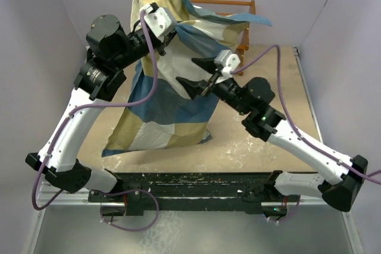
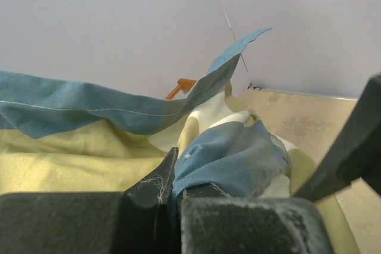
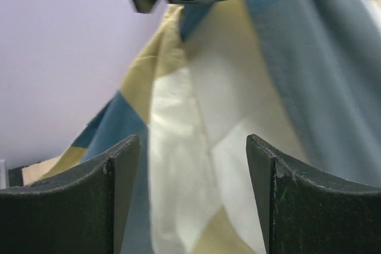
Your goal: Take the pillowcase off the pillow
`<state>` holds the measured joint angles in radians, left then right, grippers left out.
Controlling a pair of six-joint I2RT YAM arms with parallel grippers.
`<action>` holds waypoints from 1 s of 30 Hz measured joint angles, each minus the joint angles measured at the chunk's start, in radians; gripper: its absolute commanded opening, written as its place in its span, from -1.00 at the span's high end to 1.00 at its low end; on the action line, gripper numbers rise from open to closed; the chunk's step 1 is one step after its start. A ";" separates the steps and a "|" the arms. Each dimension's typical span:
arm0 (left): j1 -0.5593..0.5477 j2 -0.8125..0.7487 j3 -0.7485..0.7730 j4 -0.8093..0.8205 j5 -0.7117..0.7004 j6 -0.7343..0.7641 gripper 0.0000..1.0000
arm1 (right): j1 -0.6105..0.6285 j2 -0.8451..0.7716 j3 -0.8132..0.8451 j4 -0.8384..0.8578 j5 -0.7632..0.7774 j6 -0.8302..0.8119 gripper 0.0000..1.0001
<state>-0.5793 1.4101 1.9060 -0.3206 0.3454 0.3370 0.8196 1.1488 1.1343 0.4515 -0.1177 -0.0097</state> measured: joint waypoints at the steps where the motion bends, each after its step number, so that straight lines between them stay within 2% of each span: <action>1: -0.003 0.006 0.005 -0.003 -0.001 0.000 1.00 | 0.027 0.022 0.014 0.005 0.012 -0.008 -0.38; 3: -0.007 0.017 0.016 -0.010 -0.001 0.002 1.00 | 0.062 0.068 0.034 0.015 0.035 -0.012 -0.38; 6: -0.014 0.028 0.036 -0.021 -0.001 0.008 1.00 | 0.072 0.135 0.058 0.020 0.105 0.026 -0.60; 11: -0.026 0.029 0.060 -0.051 0.007 0.019 1.00 | 0.061 0.216 0.091 0.044 0.216 0.135 -0.71; 21: -0.036 0.022 0.062 -0.070 0.034 0.023 1.00 | 0.014 0.195 0.097 0.203 0.215 0.351 -0.76; 27: -0.045 0.020 0.063 -0.069 0.044 0.020 1.00 | 0.040 0.261 0.247 0.151 0.344 0.359 -0.79; 30: -0.050 0.020 0.078 -0.078 0.050 0.013 1.00 | 0.082 0.301 0.275 0.132 0.392 0.347 -0.87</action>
<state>-0.6296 1.4303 1.9839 -0.3985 0.3950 0.3500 0.9020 1.4502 1.4090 0.5838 0.2741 0.3374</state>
